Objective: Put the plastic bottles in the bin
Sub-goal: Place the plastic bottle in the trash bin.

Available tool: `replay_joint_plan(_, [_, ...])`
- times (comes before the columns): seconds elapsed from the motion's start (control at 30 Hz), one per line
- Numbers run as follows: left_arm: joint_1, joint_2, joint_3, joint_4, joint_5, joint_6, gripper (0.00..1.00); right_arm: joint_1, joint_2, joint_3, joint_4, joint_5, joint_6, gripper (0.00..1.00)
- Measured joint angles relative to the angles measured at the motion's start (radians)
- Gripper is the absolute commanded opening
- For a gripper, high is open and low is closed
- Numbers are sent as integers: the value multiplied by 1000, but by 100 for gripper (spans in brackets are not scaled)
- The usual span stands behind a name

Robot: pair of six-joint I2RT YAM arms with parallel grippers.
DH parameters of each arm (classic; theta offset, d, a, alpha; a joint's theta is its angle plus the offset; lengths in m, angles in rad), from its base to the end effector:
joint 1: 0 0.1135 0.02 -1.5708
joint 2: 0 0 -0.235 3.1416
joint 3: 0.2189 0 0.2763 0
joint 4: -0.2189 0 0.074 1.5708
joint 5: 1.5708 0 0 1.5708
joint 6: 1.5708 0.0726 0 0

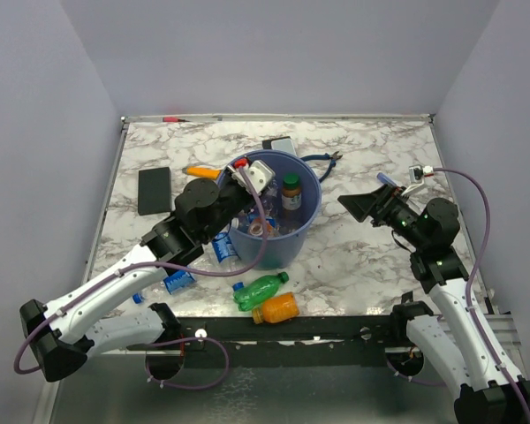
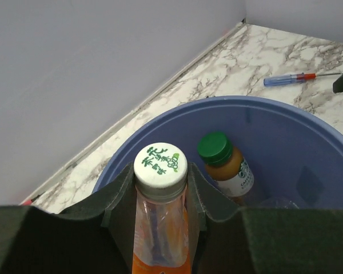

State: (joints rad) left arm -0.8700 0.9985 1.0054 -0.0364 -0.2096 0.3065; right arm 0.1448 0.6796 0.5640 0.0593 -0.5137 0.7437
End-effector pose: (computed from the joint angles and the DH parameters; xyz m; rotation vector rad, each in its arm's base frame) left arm 0.2095 -0.2249 0.3686 0.7509 1.4199 -0.2699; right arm 0.2413 0.0712 0.2820 0.0974 1.7332 1.0840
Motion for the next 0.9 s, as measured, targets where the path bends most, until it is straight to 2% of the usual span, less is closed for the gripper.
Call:
replay_joint_plan(0.23, [-3,31,-9,50,38,-9,1,0,0,0,1,-1,0,98])
replay_joint_plan(0.27, [-1,39,-9,57,49,-19,14,0,0,0,1,-1,0,98])
replay_joint_plan(0.33, [5,49,-9,71,71,-31,57,0,0,0,1,-1,0,98])
replay_joint_plan(0.37, [8,58,-9,76,82,-35,67,0,0,0,1,-1,0,98])
replay_joint_plan(0.47, [8,66,-12,54,141,-101,85,0,-2,0,1,-1,0,98])
replay_joint_plan(0.5, [5,68,-15,40,158,-121,94,0,-4,0,0,-1,0,98])
replay_joint_plan(0.53, [3,70,-19,24,173,-136,99,0,-6,0,0,-1,0,98])
replay_joint_plan(0.73, [-1,35,-11,-19,217,-193,99,0,-19,0,-1,0,-5,98])
replay_joint_plan(0.9, [-1,-39,40,-14,194,-222,99,0,-19,0,-13,0,-23,98])
